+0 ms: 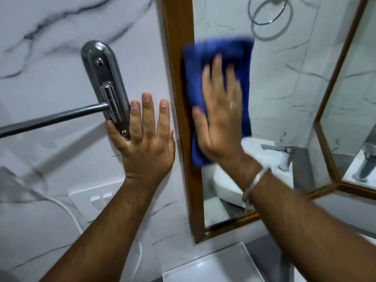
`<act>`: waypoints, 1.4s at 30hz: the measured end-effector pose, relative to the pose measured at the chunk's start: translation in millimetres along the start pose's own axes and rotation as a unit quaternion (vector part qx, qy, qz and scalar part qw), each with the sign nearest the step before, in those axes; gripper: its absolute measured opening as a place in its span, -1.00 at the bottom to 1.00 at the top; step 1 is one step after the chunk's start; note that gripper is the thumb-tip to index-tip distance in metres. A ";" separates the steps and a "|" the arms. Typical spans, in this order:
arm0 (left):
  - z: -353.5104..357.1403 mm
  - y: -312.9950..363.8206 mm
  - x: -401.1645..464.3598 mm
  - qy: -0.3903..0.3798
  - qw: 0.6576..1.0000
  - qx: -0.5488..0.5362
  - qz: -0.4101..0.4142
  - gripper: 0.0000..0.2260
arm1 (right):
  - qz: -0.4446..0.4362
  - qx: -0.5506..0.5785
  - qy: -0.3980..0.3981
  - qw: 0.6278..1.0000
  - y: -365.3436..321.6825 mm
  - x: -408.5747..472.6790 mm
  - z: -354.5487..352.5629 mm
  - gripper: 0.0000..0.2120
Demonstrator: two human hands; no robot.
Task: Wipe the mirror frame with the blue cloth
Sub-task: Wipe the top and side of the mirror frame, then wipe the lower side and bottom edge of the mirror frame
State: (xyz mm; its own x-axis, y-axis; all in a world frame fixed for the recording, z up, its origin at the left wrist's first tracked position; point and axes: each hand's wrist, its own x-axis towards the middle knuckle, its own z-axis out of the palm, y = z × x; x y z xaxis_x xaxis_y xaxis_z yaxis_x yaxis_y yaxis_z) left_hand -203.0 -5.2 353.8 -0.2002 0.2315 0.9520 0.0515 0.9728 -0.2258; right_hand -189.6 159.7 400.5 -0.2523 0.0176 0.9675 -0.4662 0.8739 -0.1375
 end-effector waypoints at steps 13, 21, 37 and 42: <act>-4.1 1.0 3.2 -0.031 0.999 0.018 -0.005 -0.41 | 0.247 -0.051 -0.437 0.864 -8.6 -349.8 12.1 -0.32; -28.7 29.7 34.2 -0.055 0.984 -0.154 0.072 -0.31 | 0.483 0.067 -0.236 0.840 -39.2 -340.8 45.7 -0.23; -34.7 40.1 141.4 -0.048 0.849 -0.074 0.520 -0.33 | 0.736 0.059 0.221 0.637 217.7 -240.1 -31.4 -0.49; -37.2 41.1 142.1 -0.086 0.839 -0.073 0.533 -0.33 | 0.747 0.068 0.297 0.591 166.3 -240.4 -2.3 -0.51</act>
State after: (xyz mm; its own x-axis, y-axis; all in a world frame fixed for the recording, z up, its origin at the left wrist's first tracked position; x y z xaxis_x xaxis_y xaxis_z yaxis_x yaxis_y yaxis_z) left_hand -192.9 67.5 487.5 -0.1022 0.9785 0.1794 0.4067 0.2056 -0.8901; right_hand -204.6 301.9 145.4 -0.1454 0.9229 -0.3564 -0.1740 -0.3785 -0.9091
